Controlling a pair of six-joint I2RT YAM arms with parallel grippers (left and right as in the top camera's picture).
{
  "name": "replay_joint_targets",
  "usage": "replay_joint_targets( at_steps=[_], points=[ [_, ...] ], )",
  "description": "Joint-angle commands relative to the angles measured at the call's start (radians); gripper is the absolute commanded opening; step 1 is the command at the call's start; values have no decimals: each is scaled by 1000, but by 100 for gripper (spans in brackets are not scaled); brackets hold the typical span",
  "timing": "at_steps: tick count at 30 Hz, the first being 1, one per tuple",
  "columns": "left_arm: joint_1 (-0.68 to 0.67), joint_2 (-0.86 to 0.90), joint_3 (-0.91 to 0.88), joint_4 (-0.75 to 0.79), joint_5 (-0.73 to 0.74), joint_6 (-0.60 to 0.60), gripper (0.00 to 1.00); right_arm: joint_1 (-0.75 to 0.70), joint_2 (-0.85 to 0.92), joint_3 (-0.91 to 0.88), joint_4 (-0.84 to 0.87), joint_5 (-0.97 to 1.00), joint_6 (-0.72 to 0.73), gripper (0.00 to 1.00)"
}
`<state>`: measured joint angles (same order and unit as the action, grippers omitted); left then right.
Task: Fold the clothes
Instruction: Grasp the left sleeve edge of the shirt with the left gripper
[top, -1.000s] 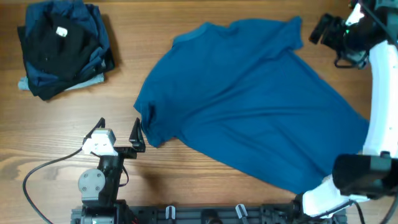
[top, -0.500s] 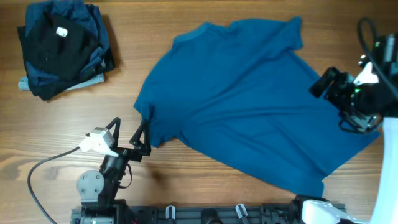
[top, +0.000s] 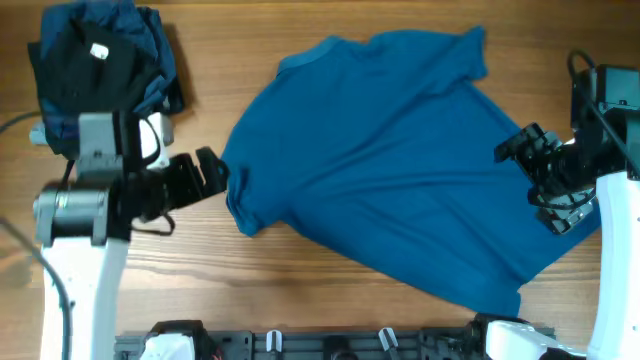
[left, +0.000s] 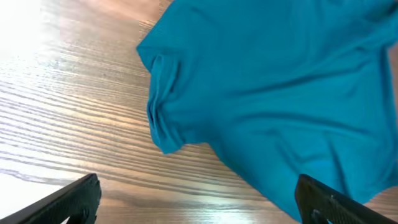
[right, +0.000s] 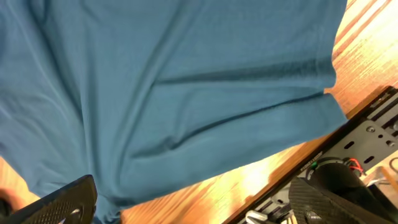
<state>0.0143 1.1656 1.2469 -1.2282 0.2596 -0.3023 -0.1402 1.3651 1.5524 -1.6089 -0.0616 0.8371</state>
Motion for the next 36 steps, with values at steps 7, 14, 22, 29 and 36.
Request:
replay_joint_targets(
  at_steps=[7,14,22,29,36],
  points=[
    [-9,380,21,-62,4,-98,100,5,-5,-10,14,63,-23,100],
    [-24,621,14,11,-34,-90,83,5,-5,-10,20,66,-25,100],
    [-24,702,14,87,-52,-69,76,5,-5,-10,34,65,-24,100],
    [-76,733,-35,137,-90,-68,75,5,-5,-10,40,66,-26,100],
    [-141,733,-77,175,-131,-99,79,5,-5,-10,40,66,-26,100]
  ],
)
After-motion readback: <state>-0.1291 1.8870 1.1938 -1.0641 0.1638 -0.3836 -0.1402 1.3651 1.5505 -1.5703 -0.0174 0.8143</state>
